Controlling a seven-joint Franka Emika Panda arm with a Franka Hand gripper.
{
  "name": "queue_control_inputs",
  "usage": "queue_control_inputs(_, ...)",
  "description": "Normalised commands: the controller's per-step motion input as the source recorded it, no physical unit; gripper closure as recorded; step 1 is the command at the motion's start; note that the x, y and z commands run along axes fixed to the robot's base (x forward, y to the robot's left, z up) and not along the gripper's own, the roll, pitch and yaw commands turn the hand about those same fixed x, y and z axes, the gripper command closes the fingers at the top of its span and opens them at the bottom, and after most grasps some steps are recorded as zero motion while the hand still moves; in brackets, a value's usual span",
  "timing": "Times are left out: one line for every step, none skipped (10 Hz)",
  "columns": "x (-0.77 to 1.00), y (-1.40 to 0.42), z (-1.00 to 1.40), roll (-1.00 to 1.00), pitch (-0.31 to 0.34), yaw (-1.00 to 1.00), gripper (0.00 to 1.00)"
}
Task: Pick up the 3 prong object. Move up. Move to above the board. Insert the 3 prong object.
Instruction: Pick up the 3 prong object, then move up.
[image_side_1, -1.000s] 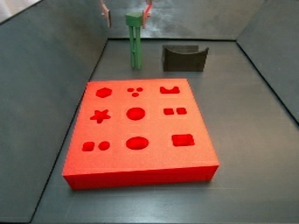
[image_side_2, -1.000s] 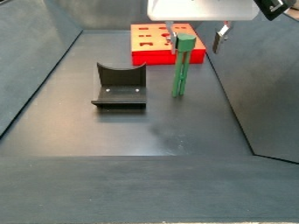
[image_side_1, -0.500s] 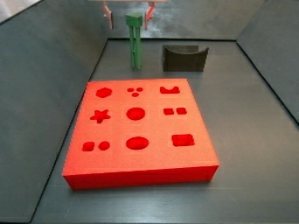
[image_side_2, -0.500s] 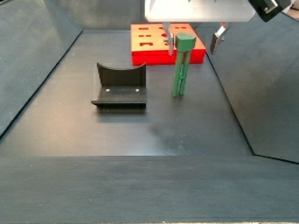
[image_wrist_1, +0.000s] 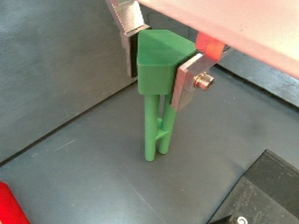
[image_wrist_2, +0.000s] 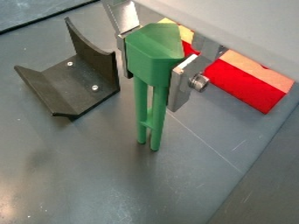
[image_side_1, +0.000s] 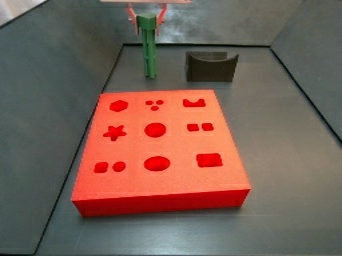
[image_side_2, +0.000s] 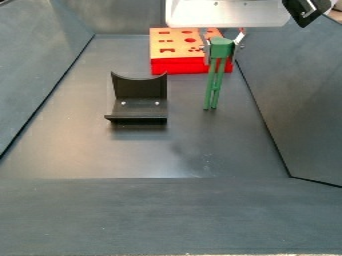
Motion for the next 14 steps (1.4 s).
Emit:
queue_control_inputs(0.00, 0.00, 0.00, 0.00, 0.000, 0.00, 1.00)
queue_control_inputs(0.00, 0.00, 0.00, 0.00, 0.000, 0.00, 1.00)
queue_control_inputs(0.00, 0.00, 0.00, 0.00, 0.000, 0.00, 1.00)
queue_control_inputs(0.00, 0.00, 0.00, 0.00, 0.000, 0.00, 1.00)
queue_control_inputs(0.00, 0.00, 0.00, 0.00, 0.000, 0.00, 1.00)
queue_control_inputs(0.00, 0.00, 0.00, 0.00, 0.000, 0.00, 1.00)
queue_control_inputs(0.00, 0.00, 0.00, 0.00, 0.000, 0.00, 1.00)
queue_control_inputs(0.00, 0.00, 0.00, 0.00, 0.000, 0.00, 1.00)
queue_control_inputs(0.00, 0.00, 0.00, 0.00, 0.000, 0.00, 1.00)
queue_control_inputs(0.00, 0.00, 0.83, 0.00, 0.000, 0.00, 1.00)
queue_control_inputs(-0.02, 0.00, 0.81, 0.00, 0.009, 0.00, 1.00)
queue_control_inputs(-0.03, 0.00, 0.70, 0.00, 0.010, -0.01, 1.00)
queue_control_inputs(-0.03, 0.01, 0.56, 0.01, 0.016, -0.01, 1.00)
queue_control_inputs(-0.01, 0.01, 0.34, 0.02, 0.030, -0.01, 1.00)
